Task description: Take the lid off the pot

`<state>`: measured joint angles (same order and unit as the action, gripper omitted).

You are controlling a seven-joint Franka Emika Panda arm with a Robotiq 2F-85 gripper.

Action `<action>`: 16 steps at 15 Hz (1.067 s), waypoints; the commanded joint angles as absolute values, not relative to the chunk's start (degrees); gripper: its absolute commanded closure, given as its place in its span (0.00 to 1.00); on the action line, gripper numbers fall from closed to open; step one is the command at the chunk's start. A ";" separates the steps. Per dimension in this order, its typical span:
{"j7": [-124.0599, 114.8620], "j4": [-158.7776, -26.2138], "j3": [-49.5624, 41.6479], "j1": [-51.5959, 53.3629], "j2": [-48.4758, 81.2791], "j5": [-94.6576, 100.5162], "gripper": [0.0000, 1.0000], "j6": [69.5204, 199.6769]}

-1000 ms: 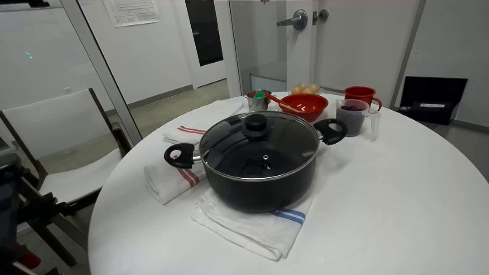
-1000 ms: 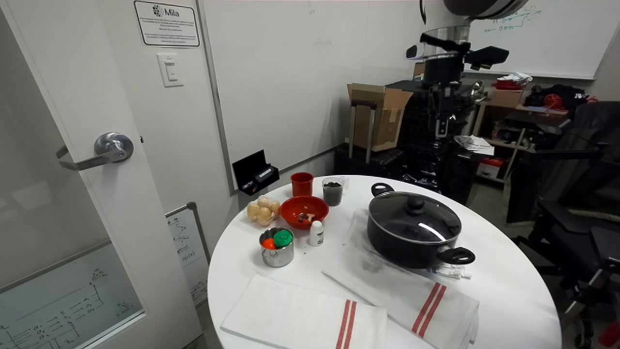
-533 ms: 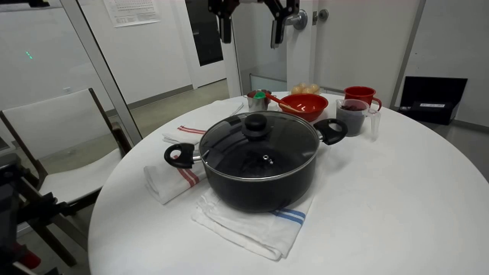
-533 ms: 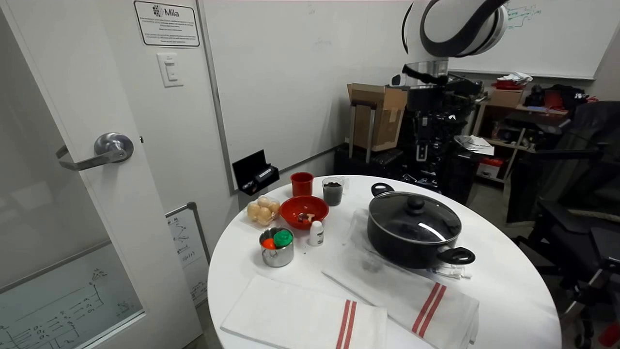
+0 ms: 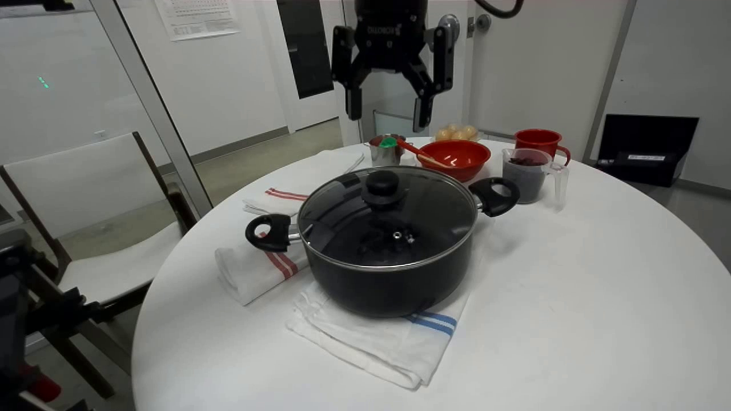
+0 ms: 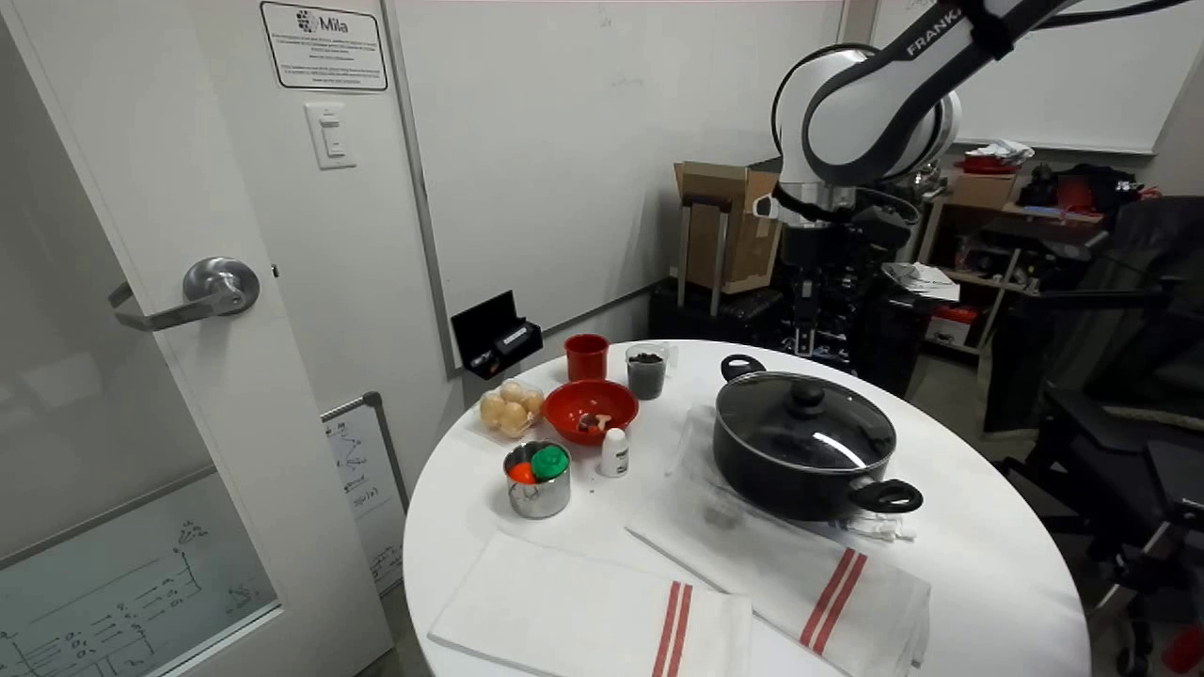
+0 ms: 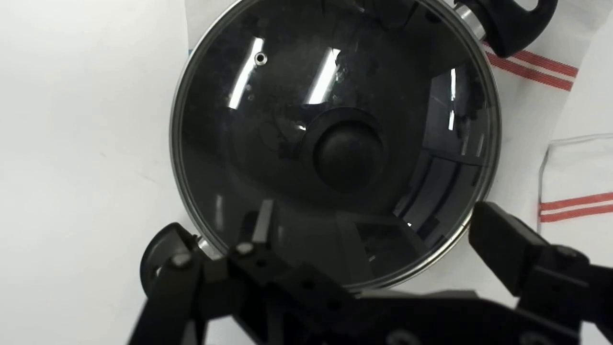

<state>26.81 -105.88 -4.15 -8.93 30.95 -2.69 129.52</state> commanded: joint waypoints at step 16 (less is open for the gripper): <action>19.39 -105.37 -2.85 -10.19 38.24 -1.20 0.00 133.13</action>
<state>21.37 -106.03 -3.34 -9.98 37.59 -2.60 132.66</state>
